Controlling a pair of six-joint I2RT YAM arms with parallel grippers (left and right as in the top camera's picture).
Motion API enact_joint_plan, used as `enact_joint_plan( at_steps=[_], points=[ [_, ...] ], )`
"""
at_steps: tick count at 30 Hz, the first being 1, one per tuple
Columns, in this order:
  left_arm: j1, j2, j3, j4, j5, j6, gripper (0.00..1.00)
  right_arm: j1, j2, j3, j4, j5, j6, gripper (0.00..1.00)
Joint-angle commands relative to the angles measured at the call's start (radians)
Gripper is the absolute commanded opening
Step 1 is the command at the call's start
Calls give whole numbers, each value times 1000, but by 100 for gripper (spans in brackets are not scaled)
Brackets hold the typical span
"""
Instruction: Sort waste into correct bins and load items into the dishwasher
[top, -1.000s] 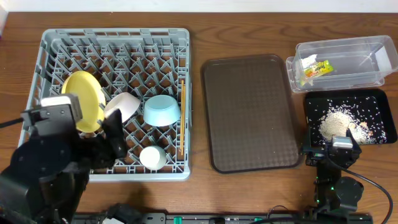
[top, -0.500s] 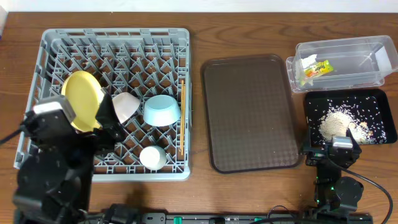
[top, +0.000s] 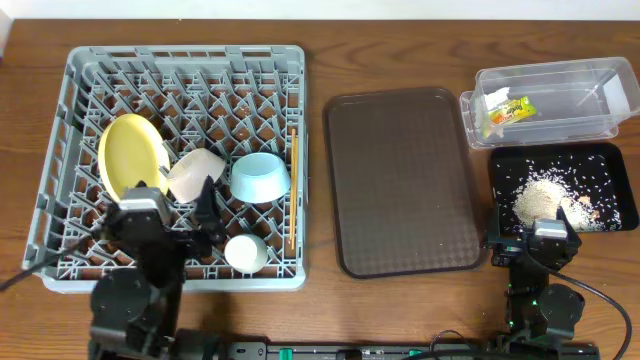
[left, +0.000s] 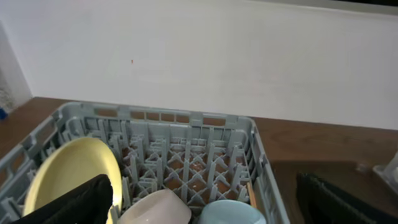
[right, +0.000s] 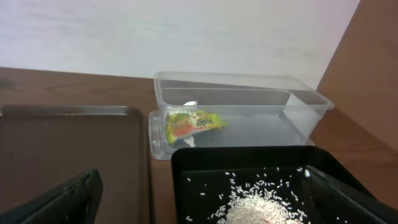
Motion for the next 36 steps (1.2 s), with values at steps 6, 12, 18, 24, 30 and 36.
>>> enact_joint_plan(
  at_steps=[6, 12, 18, 24, 30, 36],
  points=[
    [27, -143, -241, 137, 37, 17, 94, -13, -6, -4, -1, -1, 10, 99],
    [27, -187, -315, 181, 39, 17, 94, -13, -6, -4, -1, -1, 10, 99],
    [27, -242, -383, 259, 5, 17, 94, -13, -6, -4, -1, -1, 10, 99],
    [52, -285, -461, 349, 5, -1, 94, -13, -6, -4, -1, -1, 10, 99],
    [74, -310, -557, 488, 5, -2, 94, -13, -6, -4, -1, -1, 10, 99],
    [73, -337, -643, 563, 6, -6, 94, -13, -6, -4, -1, -1, 10, 99]
  ],
)
